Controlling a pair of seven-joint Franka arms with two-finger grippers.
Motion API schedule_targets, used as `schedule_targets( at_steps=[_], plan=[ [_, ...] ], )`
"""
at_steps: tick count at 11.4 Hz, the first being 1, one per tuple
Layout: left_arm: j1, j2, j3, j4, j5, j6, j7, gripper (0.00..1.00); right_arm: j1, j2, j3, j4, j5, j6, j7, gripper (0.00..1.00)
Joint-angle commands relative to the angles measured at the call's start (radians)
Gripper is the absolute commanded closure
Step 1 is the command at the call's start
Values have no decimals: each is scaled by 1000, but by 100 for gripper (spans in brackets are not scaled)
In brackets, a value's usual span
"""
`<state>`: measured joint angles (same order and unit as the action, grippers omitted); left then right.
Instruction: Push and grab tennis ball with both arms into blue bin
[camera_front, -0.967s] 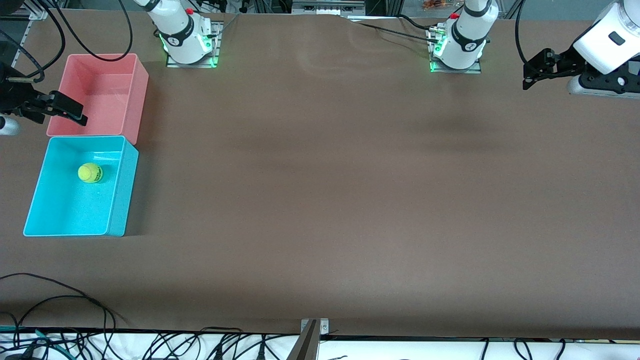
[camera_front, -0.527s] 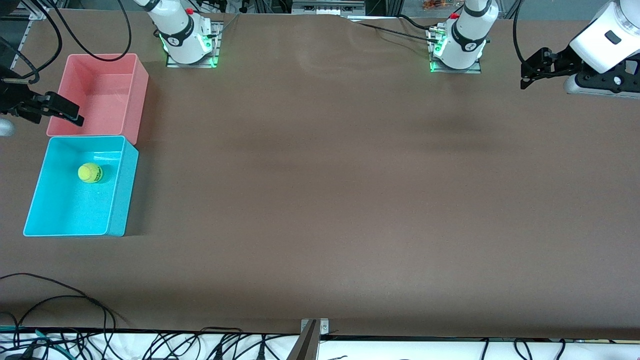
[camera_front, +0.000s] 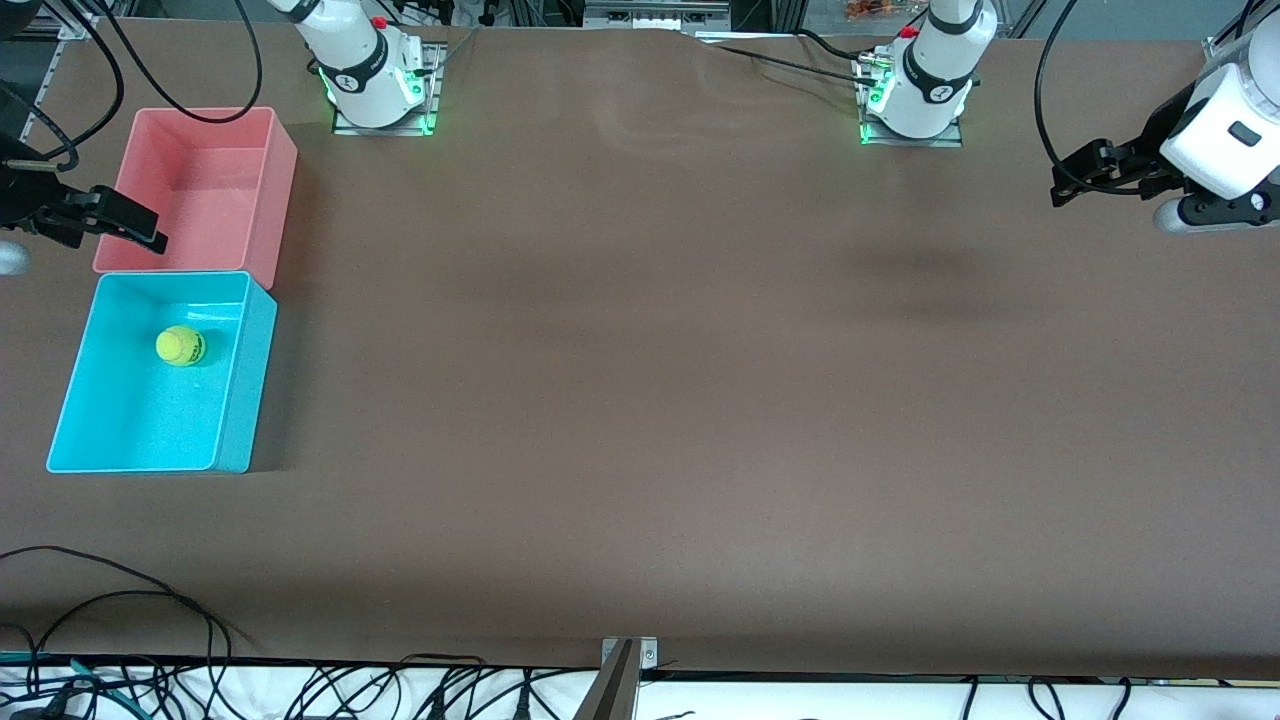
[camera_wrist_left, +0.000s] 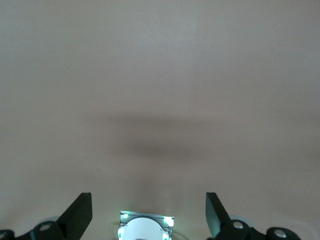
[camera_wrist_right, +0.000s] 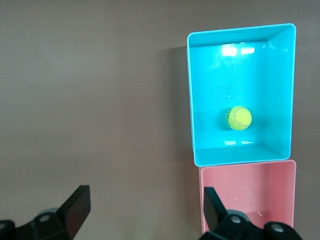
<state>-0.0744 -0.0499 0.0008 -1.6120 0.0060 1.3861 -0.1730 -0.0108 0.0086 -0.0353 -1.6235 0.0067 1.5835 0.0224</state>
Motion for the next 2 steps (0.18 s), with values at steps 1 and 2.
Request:
schedule_targets(
  at_steps=[1, 2],
  plan=[
    [4, 8, -10, 34, 19, -22, -16, 0, -6, -7, -11, -15, 12, 4, -6, 0],
    [4, 8, -12, 34, 17, -21, -16, 0, -6, -7, -11, -15, 13, 4, -6, 0]
  ],
)
